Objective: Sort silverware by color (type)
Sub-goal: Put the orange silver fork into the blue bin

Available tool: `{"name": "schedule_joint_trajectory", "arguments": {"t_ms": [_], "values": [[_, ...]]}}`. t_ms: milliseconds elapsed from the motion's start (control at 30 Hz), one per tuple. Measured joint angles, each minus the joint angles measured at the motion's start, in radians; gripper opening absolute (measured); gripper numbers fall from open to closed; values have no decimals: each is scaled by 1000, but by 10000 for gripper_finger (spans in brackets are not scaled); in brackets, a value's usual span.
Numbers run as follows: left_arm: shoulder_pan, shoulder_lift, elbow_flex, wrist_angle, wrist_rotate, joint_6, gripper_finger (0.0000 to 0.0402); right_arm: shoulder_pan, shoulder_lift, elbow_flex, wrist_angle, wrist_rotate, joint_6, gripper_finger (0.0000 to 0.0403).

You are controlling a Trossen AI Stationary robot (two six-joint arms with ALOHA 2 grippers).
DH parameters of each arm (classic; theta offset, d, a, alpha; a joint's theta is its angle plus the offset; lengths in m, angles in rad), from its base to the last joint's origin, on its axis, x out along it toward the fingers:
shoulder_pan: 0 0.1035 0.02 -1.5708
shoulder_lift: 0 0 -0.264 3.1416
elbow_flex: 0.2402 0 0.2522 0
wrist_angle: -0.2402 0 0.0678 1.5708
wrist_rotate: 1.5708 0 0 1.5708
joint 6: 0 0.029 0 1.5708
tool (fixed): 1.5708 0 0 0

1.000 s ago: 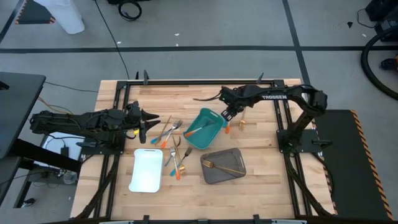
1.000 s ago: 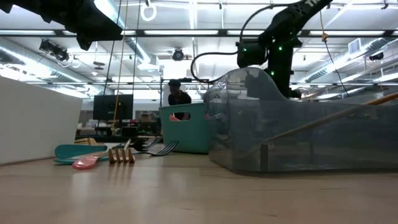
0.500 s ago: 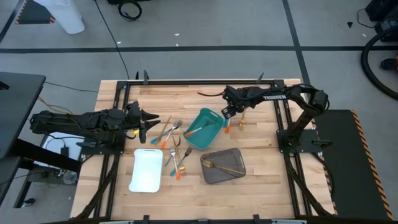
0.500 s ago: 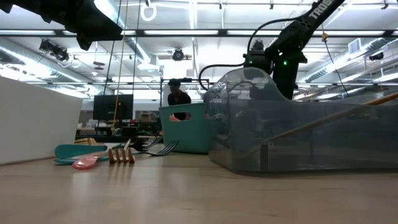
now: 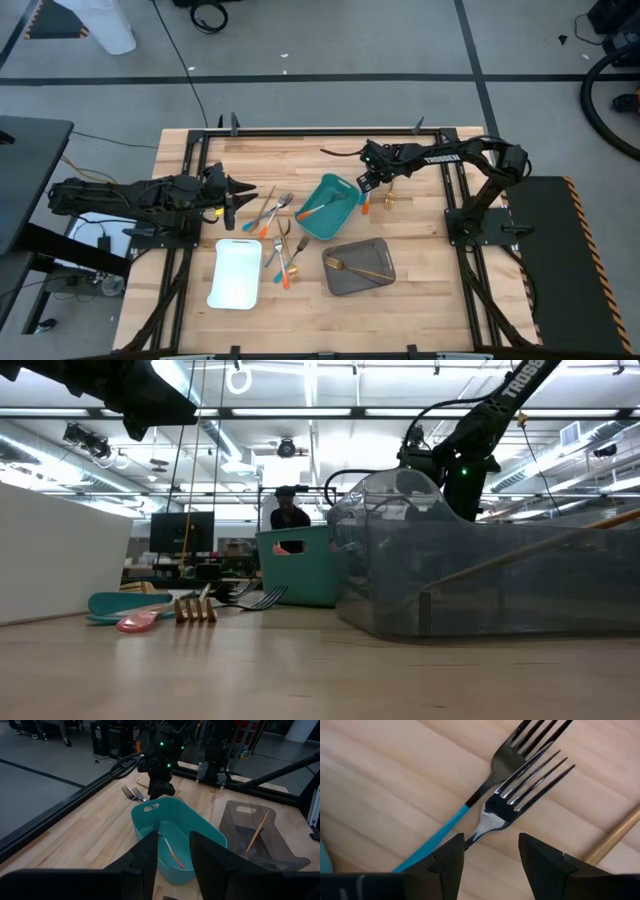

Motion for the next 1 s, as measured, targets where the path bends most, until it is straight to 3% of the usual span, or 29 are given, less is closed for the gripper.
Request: {"name": "schedule_joint_trajectory", "arguments": {"t_ms": [267, 633, 1000], "values": [[0, 0, 0, 0, 0, 0, 121, 3, 0, -25, 75, -20, 14, 197], [0, 0, 0, 0, 0, 0, 121, 4, 0, -26, 9, -18, 14, 196], [0, 0, 0, 0, 0, 0, 121, -52, -3, -23, -48, -118, -20, 156]]}}
